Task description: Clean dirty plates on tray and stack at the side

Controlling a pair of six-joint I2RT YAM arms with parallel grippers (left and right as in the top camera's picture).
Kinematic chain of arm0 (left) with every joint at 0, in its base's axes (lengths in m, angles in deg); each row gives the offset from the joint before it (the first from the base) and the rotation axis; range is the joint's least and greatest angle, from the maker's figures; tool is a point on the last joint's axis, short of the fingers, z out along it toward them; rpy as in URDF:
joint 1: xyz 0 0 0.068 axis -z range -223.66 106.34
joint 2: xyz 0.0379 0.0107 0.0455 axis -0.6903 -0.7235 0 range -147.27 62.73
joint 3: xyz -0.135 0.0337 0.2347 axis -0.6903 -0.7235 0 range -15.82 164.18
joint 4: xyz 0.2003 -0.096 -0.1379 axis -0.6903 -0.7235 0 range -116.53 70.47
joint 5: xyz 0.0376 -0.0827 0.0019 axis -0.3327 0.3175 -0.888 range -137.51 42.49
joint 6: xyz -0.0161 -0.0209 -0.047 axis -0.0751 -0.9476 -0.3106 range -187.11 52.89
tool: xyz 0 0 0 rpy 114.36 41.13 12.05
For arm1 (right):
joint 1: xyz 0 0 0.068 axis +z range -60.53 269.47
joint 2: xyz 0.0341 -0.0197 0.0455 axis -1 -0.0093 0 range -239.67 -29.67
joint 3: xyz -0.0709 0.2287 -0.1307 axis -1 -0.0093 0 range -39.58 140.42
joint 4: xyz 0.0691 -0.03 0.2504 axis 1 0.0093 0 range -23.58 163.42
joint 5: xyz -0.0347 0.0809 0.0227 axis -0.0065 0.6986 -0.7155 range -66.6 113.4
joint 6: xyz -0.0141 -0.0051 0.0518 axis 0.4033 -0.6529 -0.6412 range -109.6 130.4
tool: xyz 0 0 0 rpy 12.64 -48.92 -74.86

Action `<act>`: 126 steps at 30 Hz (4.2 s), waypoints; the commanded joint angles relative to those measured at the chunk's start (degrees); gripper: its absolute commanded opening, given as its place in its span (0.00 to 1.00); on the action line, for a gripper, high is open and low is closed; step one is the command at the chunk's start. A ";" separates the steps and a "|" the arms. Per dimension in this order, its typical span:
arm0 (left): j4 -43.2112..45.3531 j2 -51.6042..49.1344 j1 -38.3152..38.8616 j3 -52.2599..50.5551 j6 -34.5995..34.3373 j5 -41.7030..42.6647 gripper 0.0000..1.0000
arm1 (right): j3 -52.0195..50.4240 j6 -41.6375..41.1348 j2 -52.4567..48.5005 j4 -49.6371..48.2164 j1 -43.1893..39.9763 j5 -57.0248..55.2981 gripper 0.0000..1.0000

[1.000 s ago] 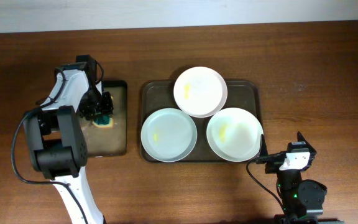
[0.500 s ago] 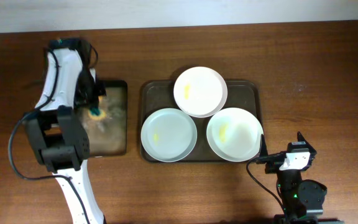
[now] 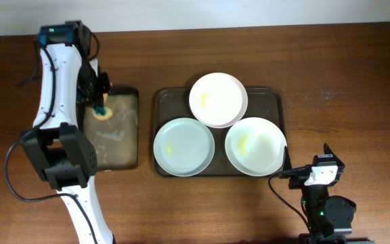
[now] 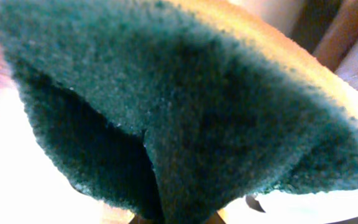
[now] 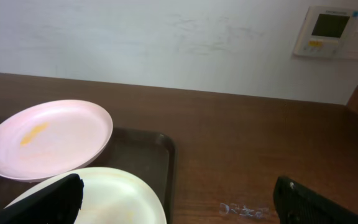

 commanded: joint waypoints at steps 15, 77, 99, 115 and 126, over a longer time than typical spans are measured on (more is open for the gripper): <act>-2.14 11.37 -1.90 -5.57 -1.14 8.61 0.00 | -0.31 0.39 0.37 0.28 0.37 -0.50 0.98; 4.13 11.45 -10.14 -23.69 -17.16 40.65 0.00 | -0.31 0.39 0.37 0.26 0.37 -0.50 0.98; 7.78 11.74 -8.72 -28.98 -16.96 29.29 0.00 | -0.31 0.39 0.37 0.28 0.37 -0.50 0.98; -2.58 24.24 -0.24 -5.14 -9.90 20.31 0.00 | -0.31 0.39 0.37 0.28 0.37 -0.50 0.98; 2.64 26.27 26.23 -20.94 -21.18 7.43 0.00 | -0.31 0.39 0.37 0.28 0.37 -0.50 0.98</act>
